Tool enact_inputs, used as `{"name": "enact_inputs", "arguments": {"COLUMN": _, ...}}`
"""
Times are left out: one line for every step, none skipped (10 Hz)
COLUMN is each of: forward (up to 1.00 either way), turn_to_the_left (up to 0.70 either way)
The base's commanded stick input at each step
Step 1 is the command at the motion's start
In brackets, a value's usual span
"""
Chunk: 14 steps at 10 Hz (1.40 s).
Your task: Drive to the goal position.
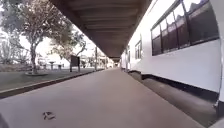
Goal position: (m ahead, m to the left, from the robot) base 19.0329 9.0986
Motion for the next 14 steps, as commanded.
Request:
{"name": "enact_inputs", "arguments": {"forward": 0.70, "turn_to_the_left": 0.00}}
{"name": "enact_inputs", "arguments": {"forward": 0.70, "turn_to_the_left": 0.00}}
{"name": "enact_inputs", "arguments": {"forward": 0.70, "turn_to_the_left": 0.00}}
{"name": "enact_inputs", "arguments": {"forward": 0.70, "turn_to_the_left": 0.00}}
{"name": "enact_inputs", "arguments": {"forward": 0.70, "turn_to_the_left": 0.00}}
{"name": "enact_inputs", "arguments": {"forward": 0.70, "turn_to_the_left": 0.00}}
{"name": "enact_inputs", "arguments": {"forward": 0.70, "turn_to_the_left": 0.00}}
{"name": "enact_inputs", "arguments": {"forward": 0.70, "turn_to_the_left": 0.00}}
{"name": "enact_inputs", "arguments": {"forward": 0.70, "turn_to_the_left": 0.00}}
{"name": "enact_inputs", "arguments": {"forward": 0.70, "turn_to_the_left": 0.00}}
{"name": "enact_inputs", "arguments": {"forward": 0.35, "turn_to_the_left": 0.00}}
{"name": "enact_inputs", "arguments": {"forward": 0.00, "turn_to_the_left": 0.00}}
{"name": "enact_inputs", "arguments": {"forward": 0.00, "turn_to_the_left": 0.00}}
{"name": "enact_inputs", "arguments": {"forward": 0.32, "turn_to_the_left": 0.00}}
